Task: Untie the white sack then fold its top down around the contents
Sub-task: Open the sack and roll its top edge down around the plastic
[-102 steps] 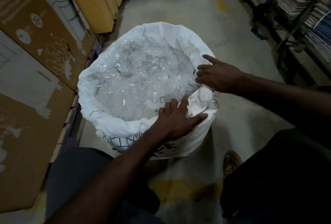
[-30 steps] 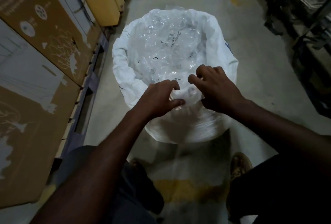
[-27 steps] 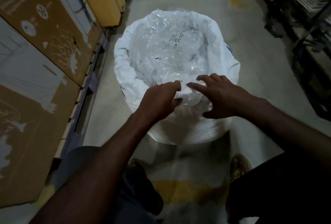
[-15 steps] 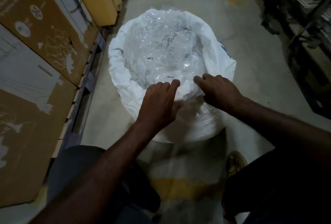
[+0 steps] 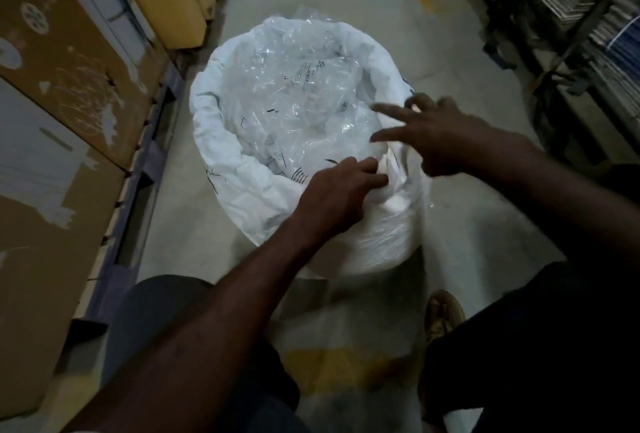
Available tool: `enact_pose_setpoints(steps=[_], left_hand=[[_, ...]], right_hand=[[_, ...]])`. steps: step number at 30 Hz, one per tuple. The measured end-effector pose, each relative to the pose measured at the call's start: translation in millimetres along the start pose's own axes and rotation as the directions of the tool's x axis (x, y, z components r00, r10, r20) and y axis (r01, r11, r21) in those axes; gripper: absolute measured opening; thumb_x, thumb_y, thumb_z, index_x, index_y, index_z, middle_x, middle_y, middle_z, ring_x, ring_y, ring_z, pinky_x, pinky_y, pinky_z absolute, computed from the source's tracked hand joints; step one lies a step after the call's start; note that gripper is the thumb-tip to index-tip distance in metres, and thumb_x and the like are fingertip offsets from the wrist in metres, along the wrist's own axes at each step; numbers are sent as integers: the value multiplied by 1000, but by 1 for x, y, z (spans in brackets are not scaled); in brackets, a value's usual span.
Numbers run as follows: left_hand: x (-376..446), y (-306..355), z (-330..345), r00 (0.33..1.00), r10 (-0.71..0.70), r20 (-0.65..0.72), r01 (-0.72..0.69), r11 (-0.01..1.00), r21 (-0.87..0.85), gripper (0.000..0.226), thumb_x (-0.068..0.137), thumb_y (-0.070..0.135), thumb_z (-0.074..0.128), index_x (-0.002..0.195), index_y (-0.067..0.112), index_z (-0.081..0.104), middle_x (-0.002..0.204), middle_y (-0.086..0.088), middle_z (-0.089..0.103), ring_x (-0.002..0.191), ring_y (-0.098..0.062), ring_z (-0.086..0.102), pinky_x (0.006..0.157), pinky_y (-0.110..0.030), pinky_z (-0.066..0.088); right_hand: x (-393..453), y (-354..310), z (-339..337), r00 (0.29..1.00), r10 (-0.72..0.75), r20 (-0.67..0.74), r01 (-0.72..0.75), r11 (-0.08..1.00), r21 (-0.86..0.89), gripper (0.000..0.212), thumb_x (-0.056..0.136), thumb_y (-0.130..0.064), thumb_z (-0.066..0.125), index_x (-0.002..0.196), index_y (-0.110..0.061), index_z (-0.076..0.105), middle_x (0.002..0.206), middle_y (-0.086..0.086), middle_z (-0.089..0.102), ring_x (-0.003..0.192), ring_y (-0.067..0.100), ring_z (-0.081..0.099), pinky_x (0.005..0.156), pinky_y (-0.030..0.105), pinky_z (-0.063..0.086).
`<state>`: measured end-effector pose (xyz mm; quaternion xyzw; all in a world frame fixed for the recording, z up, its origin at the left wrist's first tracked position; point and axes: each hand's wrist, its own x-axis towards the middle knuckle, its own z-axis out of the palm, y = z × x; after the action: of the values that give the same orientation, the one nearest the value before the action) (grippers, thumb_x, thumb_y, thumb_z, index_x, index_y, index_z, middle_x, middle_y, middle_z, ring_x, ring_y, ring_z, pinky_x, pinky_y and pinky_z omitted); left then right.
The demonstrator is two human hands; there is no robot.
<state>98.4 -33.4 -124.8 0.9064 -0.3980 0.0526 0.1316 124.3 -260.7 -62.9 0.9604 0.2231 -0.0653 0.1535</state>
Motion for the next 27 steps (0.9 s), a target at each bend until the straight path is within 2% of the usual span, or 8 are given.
enact_pose_setpoints(steps=[3,5,7,10,17,22,25,27], left_hand=[[-12,0,6,993,98,59,-97,995,-15,40,81,-6,59,106,24,68,101,6,55,90,-22,56,53,-39,45],[-19,-2,7,994,101,48,-100,994,-35,37,82,-6,58,102,24,65,99,7,52,86,-22,55,52,-40,46],[-20,-10,3,999,40,28,-39,998,-45,36,80,-7,58,99,24,61,99,6,50,82,-22,54,52,-41,46],[-17,-27,-3,997,-81,-2,81,996,-30,40,73,-7,57,99,23,60,101,5,50,81,-25,53,54,-41,48],[-37,-35,-2,1000,-11,-7,11,1000,-12,42,70,-2,60,97,30,63,103,10,61,86,-22,64,54,-37,48],[-58,-61,-9,992,-113,61,114,993,-5,29,71,1,62,85,25,51,92,8,54,86,-21,62,58,-34,39],[-58,-71,-16,972,-184,149,171,981,96,28,72,7,69,86,29,59,90,7,58,91,-25,65,69,-32,29],[-59,-68,-16,953,-154,260,104,975,195,37,73,22,78,105,36,65,106,9,61,106,-23,63,80,-35,34]], right_hand=[[28,30,-9,984,-169,53,177,950,-258,82,69,-31,89,144,-40,57,169,-4,34,159,32,24,124,66,2],[41,48,2,940,-339,-45,306,893,-331,48,75,-29,83,121,-22,71,125,7,71,131,34,62,125,68,16],[39,60,17,908,-387,-161,310,878,-366,24,88,-28,57,96,-13,73,87,13,71,87,38,74,107,60,47],[11,55,39,925,-206,-320,131,961,-243,24,79,-22,42,64,-13,59,60,16,60,51,38,63,57,44,55],[-107,-38,104,838,86,-539,-209,963,-171,19,87,-6,56,72,-14,49,57,13,43,47,25,47,54,39,37],[-125,-89,62,996,17,-84,-2,985,173,45,56,-47,79,84,-13,71,59,9,62,43,29,62,47,36,49],[-109,-91,7,901,-201,384,31,913,406,51,86,-65,71,114,-22,70,101,4,76,93,22,74,74,23,49],[-94,-80,-8,858,-299,417,46,855,517,49,91,-61,72,126,-27,70,116,-2,74,107,17,70,87,22,50]])
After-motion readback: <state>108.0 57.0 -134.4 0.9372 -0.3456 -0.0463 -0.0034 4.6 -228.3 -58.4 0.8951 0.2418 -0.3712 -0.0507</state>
